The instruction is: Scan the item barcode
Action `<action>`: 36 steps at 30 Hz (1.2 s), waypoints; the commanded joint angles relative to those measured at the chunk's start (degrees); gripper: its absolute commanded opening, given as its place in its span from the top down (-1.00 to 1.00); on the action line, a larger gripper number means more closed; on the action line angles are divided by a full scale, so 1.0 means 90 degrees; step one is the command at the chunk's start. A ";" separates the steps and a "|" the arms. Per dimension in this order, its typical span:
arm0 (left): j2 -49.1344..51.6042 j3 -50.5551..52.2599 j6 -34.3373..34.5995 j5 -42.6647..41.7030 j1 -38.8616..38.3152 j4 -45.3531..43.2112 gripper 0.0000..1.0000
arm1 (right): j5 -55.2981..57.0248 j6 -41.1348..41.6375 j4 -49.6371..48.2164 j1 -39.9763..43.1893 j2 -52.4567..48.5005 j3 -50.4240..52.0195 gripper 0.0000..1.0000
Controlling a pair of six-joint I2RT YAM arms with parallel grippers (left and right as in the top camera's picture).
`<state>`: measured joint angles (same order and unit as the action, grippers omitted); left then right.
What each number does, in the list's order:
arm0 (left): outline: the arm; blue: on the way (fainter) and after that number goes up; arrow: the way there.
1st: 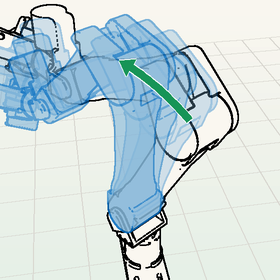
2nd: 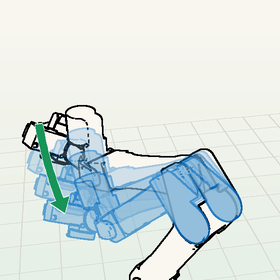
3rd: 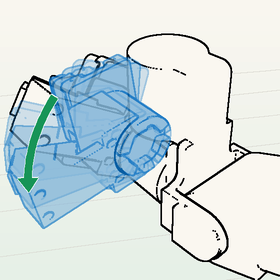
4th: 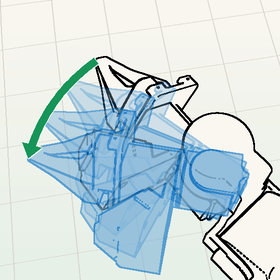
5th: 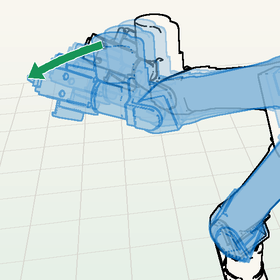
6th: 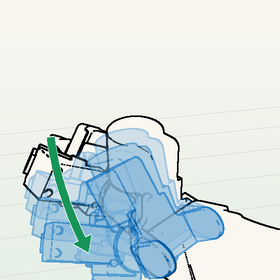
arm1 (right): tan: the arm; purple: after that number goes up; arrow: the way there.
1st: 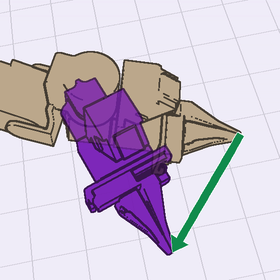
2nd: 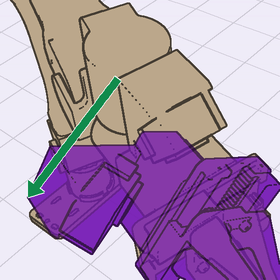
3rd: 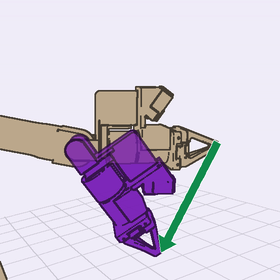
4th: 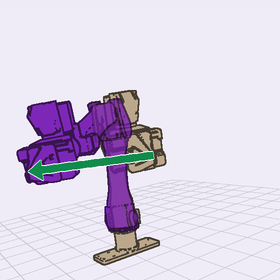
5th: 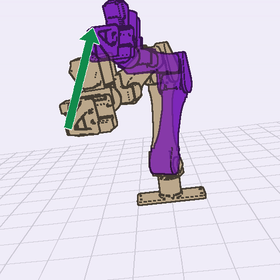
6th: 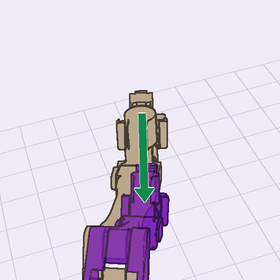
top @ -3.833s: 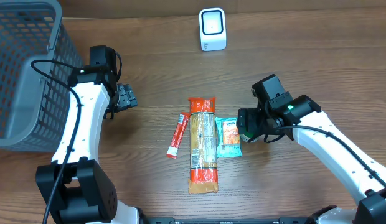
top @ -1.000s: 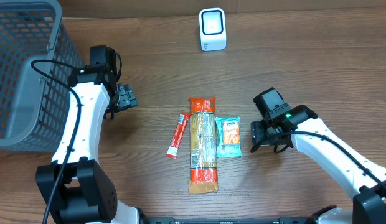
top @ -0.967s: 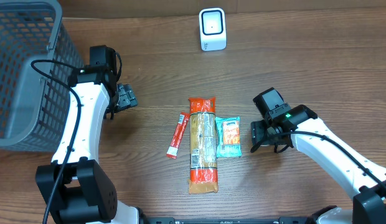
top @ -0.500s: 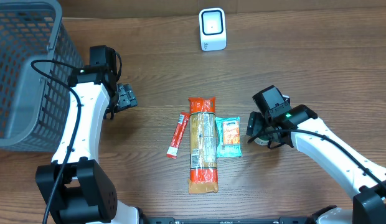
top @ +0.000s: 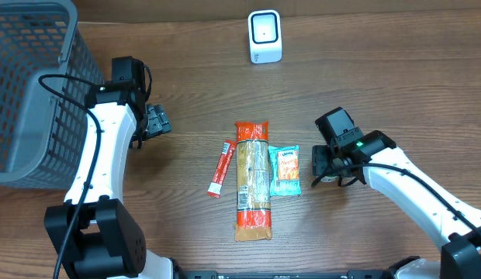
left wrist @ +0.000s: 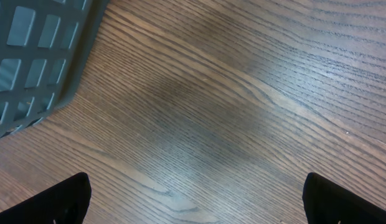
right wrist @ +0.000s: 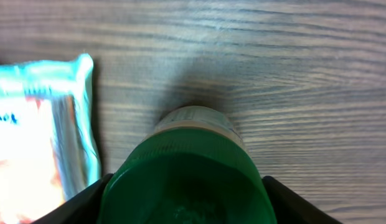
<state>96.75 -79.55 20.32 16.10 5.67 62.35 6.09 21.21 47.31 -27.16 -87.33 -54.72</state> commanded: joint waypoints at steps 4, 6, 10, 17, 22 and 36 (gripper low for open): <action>-0.0136 -0.0119 -0.0165 0.0041 -0.0007 -0.0002 -0.99 | 0.0022 -0.0529 0.0010 -0.0022 0.0056 0.0044 -0.67; -0.0136 -0.0119 -0.0165 0.0041 -0.0007 -0.0002 -0.99 | 0.0012 -0.0308 0.0002 -0.0024 0.0056 0.0044 -0.69; -0.0136 -0.0119 -0.0165 0.0041 -0.0007 -0.0002 -0.99 | 0.0005 -0.0109 0.0022 -0.0022 0.0056 0.0044 -0.70; -0.0136 -0.0119 -0.0165 0.0041 -0.0007 -0.0002 -1.00 | 0.0007 -0.0112 0.0015 -0.0022 0.0056 0.0044 -0.78; -0.0136 -0.0119 -0.0165 0.0041 -0.0007 -0.0002 -0.99 | 0.0007 -0.0112 -0.0036 -0.0022 0.0056 0.0044 -0.78; -0.0136 -0.0119 -0.0165 0.0041 -0.0007 -0.0002 -1.00 | 0.0007 -0.0114 -0.0102 -0.0022 0.0056 0.0044 -0.81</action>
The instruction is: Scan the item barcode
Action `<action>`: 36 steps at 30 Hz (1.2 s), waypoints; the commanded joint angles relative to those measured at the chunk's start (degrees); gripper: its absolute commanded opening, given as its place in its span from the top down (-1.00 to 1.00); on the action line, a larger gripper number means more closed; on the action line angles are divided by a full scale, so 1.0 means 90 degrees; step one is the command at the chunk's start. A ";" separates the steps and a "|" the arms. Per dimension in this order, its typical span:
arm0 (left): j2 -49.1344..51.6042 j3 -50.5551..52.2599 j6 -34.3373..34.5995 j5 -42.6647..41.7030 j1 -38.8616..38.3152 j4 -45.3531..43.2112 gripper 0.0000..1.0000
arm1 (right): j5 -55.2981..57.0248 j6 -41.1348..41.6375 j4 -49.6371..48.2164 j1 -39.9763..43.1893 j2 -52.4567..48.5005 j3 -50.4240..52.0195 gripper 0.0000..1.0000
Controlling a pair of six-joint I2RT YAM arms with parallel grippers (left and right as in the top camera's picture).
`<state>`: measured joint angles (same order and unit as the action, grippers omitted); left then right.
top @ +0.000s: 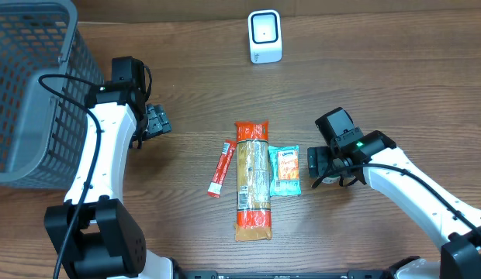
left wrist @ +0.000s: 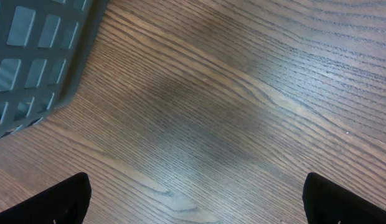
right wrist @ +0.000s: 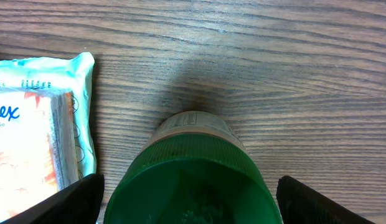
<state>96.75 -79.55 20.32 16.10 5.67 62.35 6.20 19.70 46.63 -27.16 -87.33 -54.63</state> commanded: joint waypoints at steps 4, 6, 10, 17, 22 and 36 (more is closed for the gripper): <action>-0.0136 -0.0119 -0.0165 0.0041 -0.0007 -0.0002 -1.00 | -0.0005 0.0053 -0.0027 -0.0022 0.0056 0.0034 -0.81; -0.0136 -0.0119 -0.0165 0.0041 -0.0007 -0.0002 -1.00 | -0.0005 0.0053 -0.0024 -0.0022 0.0056 0.0034 -0.81; -0.0136 -0.0119 -0.0165 0.0041 -0.0007 -0.0002 -1.00 | -0.0005 0.0053 -0.0024 -0.0022 0.0056 0.0034 -0.81; -0.0136 -0.0119 -0.0165 0.0041 -0.0007 -0.0002 -1.00 | -0.0005 0.0053 -0.0027 -0.0022 0.0056 0.0034 -0.81; -0.0136 -0.0119 -0.0165 0.0041 -0.0007 -0.0002 -1.00 | -0.0005 0.0053 -0.0027 -0.0022 0.0056 0.0034 -0.81; -0.0136 -0.0119 -0.0165 0.0041 -0.0007 -0.0002 -0.99 | -0.0029 0.0129 -0.0034 -0.0022 0.0056 0.0034 -0.83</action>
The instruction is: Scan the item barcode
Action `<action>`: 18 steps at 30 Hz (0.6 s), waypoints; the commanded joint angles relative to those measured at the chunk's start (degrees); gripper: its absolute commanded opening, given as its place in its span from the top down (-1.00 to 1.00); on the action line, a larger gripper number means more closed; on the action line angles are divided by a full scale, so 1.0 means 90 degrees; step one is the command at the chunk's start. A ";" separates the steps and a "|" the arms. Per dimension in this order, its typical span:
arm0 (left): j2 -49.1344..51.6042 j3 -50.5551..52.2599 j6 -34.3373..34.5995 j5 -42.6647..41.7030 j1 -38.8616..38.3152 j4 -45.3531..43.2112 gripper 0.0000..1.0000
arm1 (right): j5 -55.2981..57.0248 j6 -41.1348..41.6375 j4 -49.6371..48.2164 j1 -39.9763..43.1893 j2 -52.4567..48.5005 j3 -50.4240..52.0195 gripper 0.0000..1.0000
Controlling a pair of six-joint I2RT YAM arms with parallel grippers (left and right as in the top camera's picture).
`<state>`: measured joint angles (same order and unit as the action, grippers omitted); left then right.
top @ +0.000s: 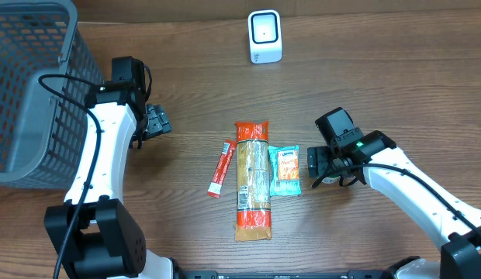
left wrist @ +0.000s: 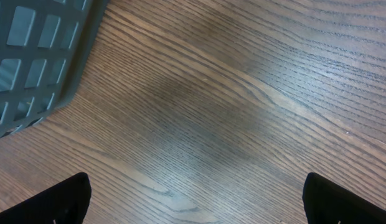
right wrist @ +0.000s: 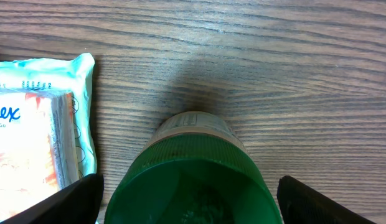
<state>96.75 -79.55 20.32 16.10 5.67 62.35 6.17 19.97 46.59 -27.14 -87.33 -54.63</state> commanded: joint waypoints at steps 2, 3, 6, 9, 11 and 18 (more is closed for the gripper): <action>-0.0136 -0.0119 -0.0165 0.0041 -0.0007 -0.0002 -1.00 | -0.0027 0.0100 -0.0051 -0.0024 0.0056 0.0034 -0.89; -0.0136 -0.0119 -0.0165 0.0041 -0.0007 -0.0002 -1.00 | -0.0027 0.0100 -0.0073 -0.0024 0.0056 0.0034 -0.90; -0.0136 -0.0119 -0.0165 0.0041 -0.0007 -0.0002 -0.99 | -0.0027 0.0100 -0.0119 -0.0024 0.0056 0.0034 -0.93; -0.0136 -0.0119 -0.0165 0.0041 -0.0007 -0.0002 -0.99 | -0.0027 0.0100 -0.0138 -0.0024 0.0056 0.0034 -0.96; -0.0136 -0.0119 -0.0165 0.0041 -0.0007 -0.0002 -0.99 | -0.0027 0.0100 -0.0141 -0.0024 0.0056 0.0034 -0.98; -0.0136 -0.0119 -0.0165 0.0041 -0.0007 -0.0002 -1.00 | -0.0024 0.0100 -0.0138 -0.0024 0.0056 0.0036 -0.98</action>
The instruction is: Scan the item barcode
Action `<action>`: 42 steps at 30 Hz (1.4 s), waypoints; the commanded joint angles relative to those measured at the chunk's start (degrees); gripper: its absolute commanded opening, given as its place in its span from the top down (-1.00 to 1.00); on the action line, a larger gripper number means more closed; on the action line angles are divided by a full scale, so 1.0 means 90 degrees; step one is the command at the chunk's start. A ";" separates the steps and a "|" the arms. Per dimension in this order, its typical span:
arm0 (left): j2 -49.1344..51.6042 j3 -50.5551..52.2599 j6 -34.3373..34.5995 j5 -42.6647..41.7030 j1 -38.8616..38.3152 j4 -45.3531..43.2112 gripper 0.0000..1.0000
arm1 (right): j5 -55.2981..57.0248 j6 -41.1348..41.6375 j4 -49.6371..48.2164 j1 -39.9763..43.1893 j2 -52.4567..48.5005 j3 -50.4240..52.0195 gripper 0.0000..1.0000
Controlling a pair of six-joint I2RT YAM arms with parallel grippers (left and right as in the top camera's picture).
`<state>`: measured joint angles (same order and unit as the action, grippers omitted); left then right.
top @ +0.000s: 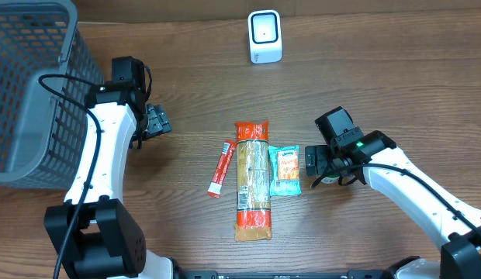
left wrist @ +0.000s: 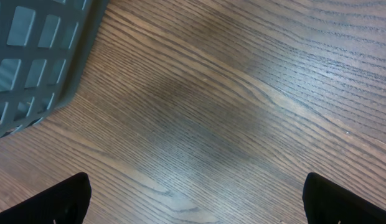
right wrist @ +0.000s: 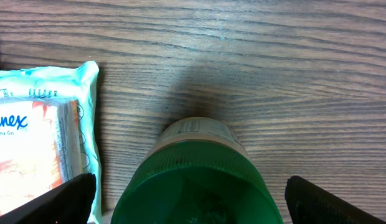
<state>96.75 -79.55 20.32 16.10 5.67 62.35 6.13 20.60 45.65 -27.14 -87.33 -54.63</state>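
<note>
A bottle with a green cap (right wrist: 196, 180) stands upright on the wooden table, right of a teal tissue pack (right wrist: 37, 143). My right gripper (right wrist: 187, 202) is open around the cap, with a gap between each finger and the cap. In the overhead view the right gripper (top: 326, 172) hides most of the bottle. The white barcode scanner (top: 264, 36) stands at the far middle of the table. My left gripper (left wrist: 193, 202) hangs open over bare wood beside the basket, holding nothing.
A grey mesh basket (top: 27, 85) fills the far left corner. A long orange snack package (top: 252, 180), the tissue pack (top: 285, 170) and a thin red stick packet (top: 219, 168) lie side by side mid-table, left of the right gripper.
The right gripper's fingers stand a little wider apart around the green cap, and the tissue pack sits slightly further right in the right wrist view. The left arm has not moved.
At first the right fingers lay close against the sides of the green cap. Then they stood apart from it, the bottle left standing on the table. Now they are wider still. The left gripper stayed open by the basket throughout.
</note>
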 commanded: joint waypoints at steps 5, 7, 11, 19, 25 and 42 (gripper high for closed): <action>-0.0136 -0.0119 -0.0165 0.0041 -0.0007 -0.0002 -1.00 | -0.0019 0.0340 -0.0063 -0.0024 0.0056 0.0036 -0.87; -0.0136 -0.0119 -0.0165 0.0041 -0.0007 -0.0002 -1.00 | -0.0019 0.0437 -0.0063 -0.0024 0.0056 0.0036 -0.83; -0.0136 -0.0119 -0.0165 0.0041 -0.0007 -0.0002 -0.99 | 0.0029 0.0549 -0.0061 -0.0024 0.0056 0.0036 -0.61; -0.0136 -0.0119 -0.0165 0.0041 -0.0007 -0.0002 -0.99 | 0.0024 0.0068 -0.0046 -0.0027 0.0056 0.0036 -0.43; -0.0136 -0.0119 -0.0165 0.0041 -0.0007 -0.0002 -0.99 | 0.0029 -0.0471 -0.0041 -0.0024 0.0056 0.0036 -0.39; -0.0136 -0.0119 -0.0165 0.0041 -0.0007 -0.0002 -0.99 | 0.0058 0.0549 -0.0092 -0.0024 0.0056 0.0066 -0.78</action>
<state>96.75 -79.55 20.32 16.10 5.67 62.35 6.22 23.86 45.39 -27.14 -87.33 -54.63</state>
